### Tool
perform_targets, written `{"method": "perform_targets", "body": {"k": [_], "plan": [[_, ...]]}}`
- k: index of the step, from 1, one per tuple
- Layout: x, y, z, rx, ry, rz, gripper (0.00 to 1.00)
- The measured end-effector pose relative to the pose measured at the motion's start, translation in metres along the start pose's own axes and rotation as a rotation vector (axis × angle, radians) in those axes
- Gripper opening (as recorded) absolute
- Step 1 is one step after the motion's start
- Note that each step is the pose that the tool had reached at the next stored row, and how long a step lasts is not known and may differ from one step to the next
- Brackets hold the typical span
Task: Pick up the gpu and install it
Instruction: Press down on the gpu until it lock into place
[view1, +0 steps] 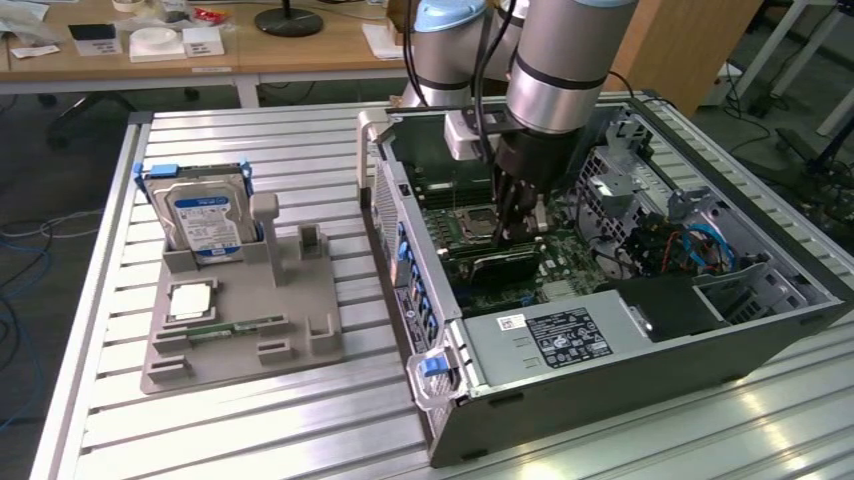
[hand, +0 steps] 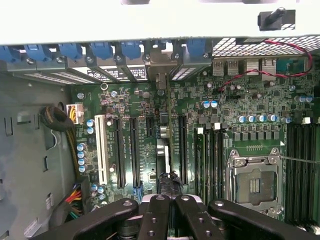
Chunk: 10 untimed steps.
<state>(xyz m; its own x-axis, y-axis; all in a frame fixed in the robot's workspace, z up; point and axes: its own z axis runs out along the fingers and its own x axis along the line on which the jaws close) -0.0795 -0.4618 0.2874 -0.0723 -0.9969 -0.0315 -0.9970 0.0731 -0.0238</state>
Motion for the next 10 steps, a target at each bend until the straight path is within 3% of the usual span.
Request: {"method": "perform_targets", "body": {"k": [10], "plan": [[0.0001,0.0001,0.0027,0.0,0.0009,0.0,0.11]]}}
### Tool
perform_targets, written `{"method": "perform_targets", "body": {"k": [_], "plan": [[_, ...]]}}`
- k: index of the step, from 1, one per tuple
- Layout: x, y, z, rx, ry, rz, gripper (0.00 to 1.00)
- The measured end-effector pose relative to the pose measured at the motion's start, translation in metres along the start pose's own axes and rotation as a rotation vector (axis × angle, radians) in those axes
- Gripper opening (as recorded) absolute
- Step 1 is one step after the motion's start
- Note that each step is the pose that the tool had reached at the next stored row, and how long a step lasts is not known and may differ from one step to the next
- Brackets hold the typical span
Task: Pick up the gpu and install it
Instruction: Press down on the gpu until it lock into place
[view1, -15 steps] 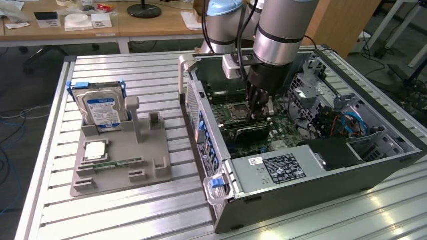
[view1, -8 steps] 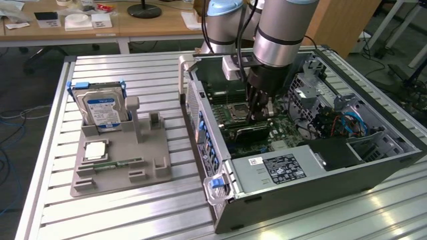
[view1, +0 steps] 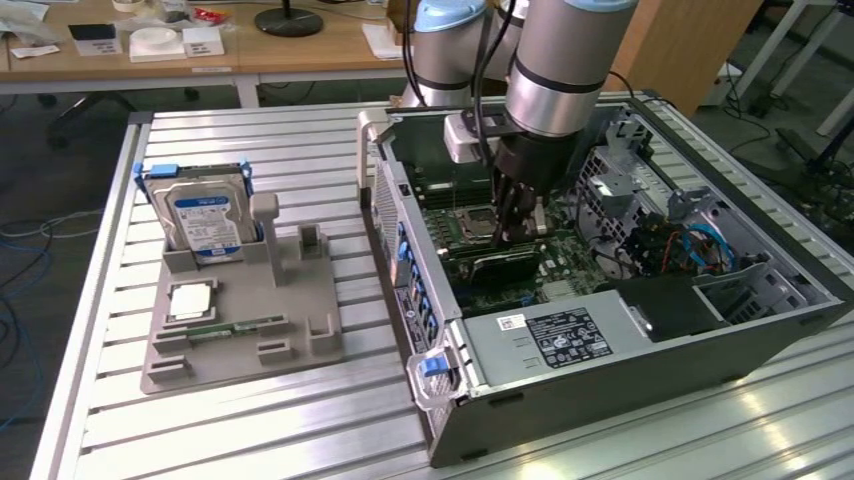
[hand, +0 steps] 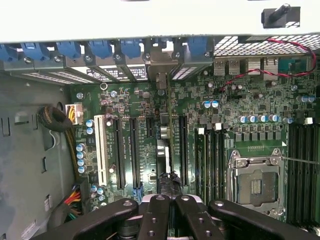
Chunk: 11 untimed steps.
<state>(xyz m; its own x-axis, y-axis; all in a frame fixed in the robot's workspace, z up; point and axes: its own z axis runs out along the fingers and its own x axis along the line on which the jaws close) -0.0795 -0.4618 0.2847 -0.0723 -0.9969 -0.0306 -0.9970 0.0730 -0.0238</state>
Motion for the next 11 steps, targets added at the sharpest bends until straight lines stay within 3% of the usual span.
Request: {"method": "perform_targets", "body": {"k": [11], "plan": [[-0.0001,0.0,0.0064,-0.0001,-0.0005,0.0,0.11]]}}
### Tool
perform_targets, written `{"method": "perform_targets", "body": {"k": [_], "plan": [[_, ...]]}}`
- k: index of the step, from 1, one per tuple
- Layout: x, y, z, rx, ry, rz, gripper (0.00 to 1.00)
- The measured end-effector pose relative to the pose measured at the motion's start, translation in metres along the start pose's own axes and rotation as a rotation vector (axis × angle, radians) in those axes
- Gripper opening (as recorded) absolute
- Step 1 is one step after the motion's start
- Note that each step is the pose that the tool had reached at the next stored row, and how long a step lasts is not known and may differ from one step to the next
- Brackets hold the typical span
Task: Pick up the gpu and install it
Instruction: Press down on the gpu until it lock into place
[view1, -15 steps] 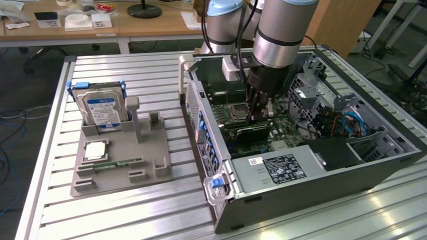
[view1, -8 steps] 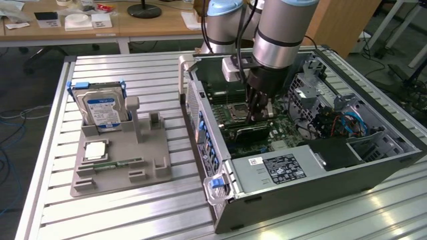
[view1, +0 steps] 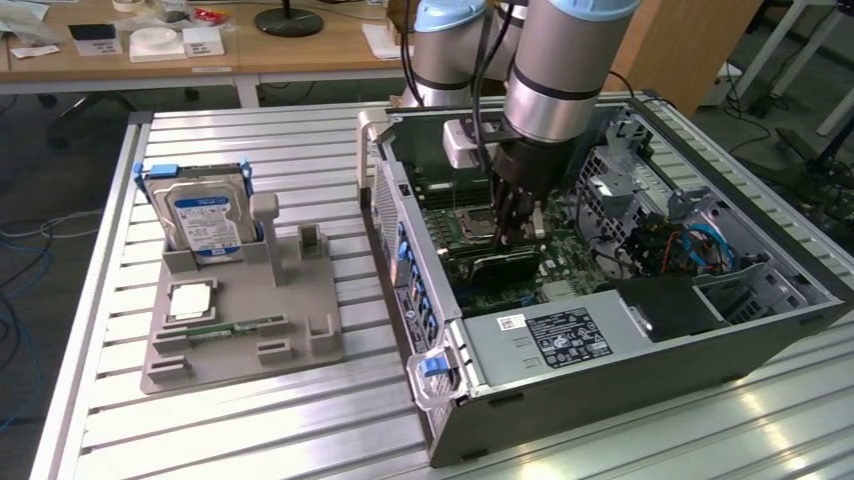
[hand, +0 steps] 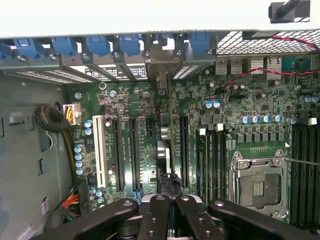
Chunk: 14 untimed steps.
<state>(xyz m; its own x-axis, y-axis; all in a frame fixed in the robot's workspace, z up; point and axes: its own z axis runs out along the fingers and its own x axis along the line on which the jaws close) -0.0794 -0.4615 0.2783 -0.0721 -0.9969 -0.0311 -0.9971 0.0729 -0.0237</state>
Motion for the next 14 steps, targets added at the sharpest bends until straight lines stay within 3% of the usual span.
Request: {"method": "perform_targets", "body": {"k": [14], "plan": [[-0.0024,0.0003,0.0002,0.0,-0.0001,0.0,0.11]]}}
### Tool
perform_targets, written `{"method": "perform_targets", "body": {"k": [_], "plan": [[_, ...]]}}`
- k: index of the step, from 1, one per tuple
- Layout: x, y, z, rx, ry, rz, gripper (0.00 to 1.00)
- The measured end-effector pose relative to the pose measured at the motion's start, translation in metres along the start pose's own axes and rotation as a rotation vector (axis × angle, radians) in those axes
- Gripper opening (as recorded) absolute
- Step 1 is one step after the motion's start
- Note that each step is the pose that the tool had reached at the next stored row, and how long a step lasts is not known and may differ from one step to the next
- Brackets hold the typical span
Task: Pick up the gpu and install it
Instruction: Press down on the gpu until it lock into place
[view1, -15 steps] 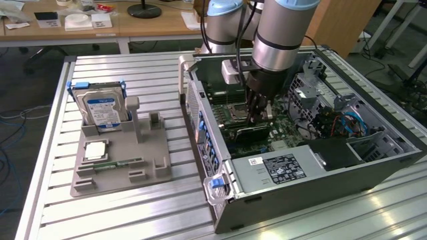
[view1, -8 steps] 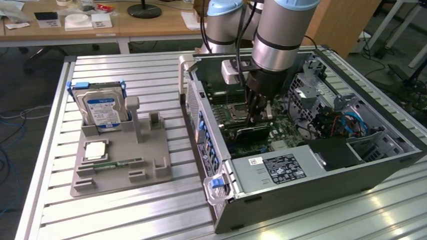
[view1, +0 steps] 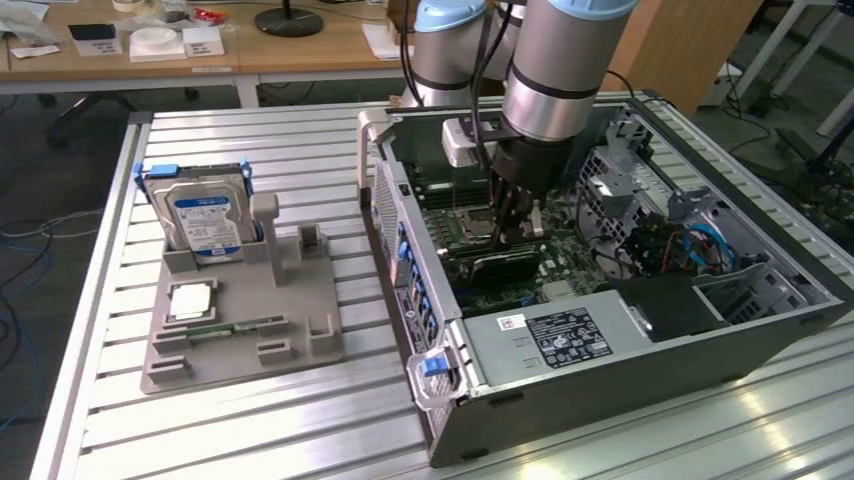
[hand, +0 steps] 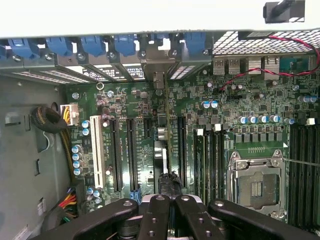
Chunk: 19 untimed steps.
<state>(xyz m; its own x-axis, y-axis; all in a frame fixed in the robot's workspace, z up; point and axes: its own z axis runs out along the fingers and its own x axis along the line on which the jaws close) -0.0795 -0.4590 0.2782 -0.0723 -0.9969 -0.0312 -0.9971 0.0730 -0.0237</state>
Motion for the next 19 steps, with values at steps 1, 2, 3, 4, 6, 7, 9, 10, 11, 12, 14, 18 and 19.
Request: {"method": "perform_targets", "body": {"k": [1,2,3,4,6,7,9,10,11,12,14,18,19], "plan": [[-0.0001,0.0,0.0004,0.0,0.0,0.0,0.11],[-0.0003,0.0,0.0012,0.0001,-0.0001,0.0,0.11],[-0.0005,0.0001,0.0018,0.0,0.0,0.0,0.11],[-0.0006,0.0,0.0022,-0.0001,0.0001,0.0,0.11],[-0.0007,0.0001,0.0032,0.0,0.0,0.0,0.11],[-0.0008,0.0001,0.0035,0.0,0.0,0.0,0.11],[-0.0008,0.0002,0.0036,-0.0001,0.0002,0.0,0.11],[-0.0008,0.0002,0.0036,0.0,0.0002,0.0,0.11],[-0.0008,0.0002,0.0036,-0.0001,0.0001,0.0,0.11],[-0.0008,0.0002,0.0044,0.0002,-0.0004,0.0,0.11],[-0.0007,0.0002,0.0059,0.0001,-0.0001,0.0,0.11],[-0.002,0.0004,0.0061,0.0001,0.0,0.0,0.11],[-0.0032,0.0005,0.0063,0.0001,-0.0001,0.0,0.11]]}}
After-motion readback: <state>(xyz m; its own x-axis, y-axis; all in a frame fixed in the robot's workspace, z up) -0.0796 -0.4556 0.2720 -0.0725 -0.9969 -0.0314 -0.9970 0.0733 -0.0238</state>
